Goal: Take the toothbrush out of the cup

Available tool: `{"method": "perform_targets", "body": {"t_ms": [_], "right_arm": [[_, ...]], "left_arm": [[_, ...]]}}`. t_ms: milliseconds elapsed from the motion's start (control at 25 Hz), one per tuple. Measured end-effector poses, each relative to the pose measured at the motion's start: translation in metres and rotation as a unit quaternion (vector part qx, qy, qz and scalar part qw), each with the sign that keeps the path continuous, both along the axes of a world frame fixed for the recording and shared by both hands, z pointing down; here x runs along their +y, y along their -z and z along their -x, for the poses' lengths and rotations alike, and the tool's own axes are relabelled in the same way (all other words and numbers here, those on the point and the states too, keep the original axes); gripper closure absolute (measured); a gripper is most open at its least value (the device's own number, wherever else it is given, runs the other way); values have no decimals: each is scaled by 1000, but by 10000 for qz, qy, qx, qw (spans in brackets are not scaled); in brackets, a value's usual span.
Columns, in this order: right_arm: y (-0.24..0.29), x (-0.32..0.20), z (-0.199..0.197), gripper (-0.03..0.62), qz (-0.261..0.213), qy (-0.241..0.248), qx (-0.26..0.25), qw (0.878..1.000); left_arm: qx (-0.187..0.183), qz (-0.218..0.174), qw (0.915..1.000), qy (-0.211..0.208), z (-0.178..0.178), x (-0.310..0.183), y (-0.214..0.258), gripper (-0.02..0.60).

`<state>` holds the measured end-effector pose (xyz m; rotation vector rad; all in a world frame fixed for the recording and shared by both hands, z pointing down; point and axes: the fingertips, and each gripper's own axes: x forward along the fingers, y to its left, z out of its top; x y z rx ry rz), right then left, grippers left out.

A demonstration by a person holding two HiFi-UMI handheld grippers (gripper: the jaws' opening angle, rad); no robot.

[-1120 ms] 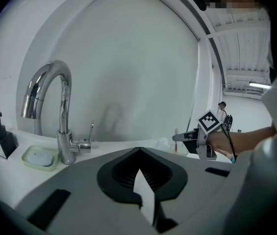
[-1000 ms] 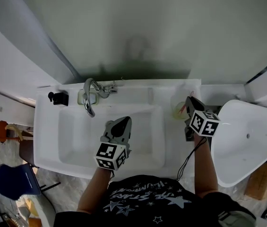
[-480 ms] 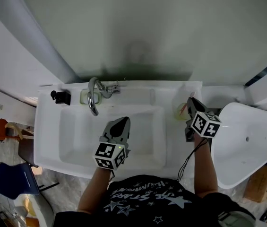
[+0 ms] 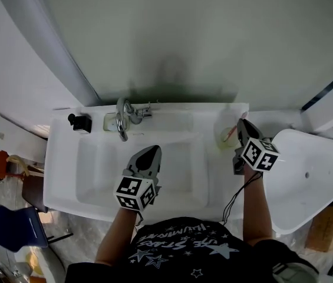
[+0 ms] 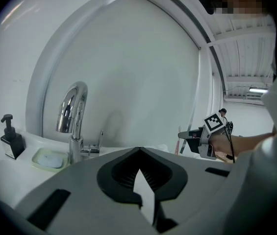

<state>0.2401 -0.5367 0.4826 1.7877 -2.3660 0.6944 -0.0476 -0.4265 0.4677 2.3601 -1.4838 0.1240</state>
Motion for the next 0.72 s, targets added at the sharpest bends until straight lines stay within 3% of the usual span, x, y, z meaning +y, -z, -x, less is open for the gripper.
{"method": "perform_targets", "body": {"t_ms": [440, 720], "right_arm": [[69, 35, -15, 560, -748, -300, -134, 9967], [83, 81, -6, 560, -814, -383, -493, 9947]], "left_arm": [[-135, -330, 9991, -208, 4, 38, 27, 566], [-88, -316, 9992, -222, 15, 79, 32, 566]]}}
